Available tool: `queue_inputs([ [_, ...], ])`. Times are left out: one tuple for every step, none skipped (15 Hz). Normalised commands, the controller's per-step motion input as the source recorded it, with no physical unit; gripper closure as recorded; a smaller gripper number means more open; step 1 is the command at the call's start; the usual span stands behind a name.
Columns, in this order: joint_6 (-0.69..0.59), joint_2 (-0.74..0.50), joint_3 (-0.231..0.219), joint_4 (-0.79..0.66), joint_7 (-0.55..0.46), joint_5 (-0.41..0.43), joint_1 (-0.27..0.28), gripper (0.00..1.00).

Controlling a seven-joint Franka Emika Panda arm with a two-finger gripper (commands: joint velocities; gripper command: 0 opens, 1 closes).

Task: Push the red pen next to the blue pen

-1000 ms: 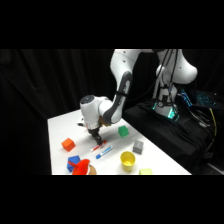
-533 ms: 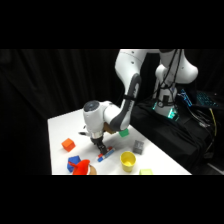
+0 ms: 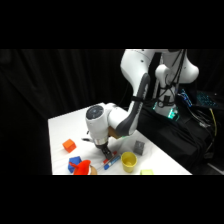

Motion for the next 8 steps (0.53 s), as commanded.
queue_inputs([
  [-0.51, -0.53, -0.031, -0.17, 0.07, -0.062, -0.042, 0.00],
  [-0.50, -0.57, -0.016, -0.17, 0.04, -0.067, -0.071, 0.00],
  [-0.48, -0.62, -0.019, -0.18, 0.04, -0.089, -0.086, 0.00],
  [-0.48, -0.62, -0.020, -0.17, 0.05, -0.119, -0.084, 0.00],
  [-0.47, -0.60, 0.008, -0.15, 0.03, -0.114, -0.106, 0.00],
  [-0.45, -0.55, 0.052, -0.13, -0.02, -0.060, -0.150, 0.00],
  [-0.45, -0.50, 0.078, -0.09, -0.04, -0.013, -0.174, 0.00],
  [-0.48, -0.44, 0.074, -0.05, 0.02, -0.016, -0.152, 0.00],
])
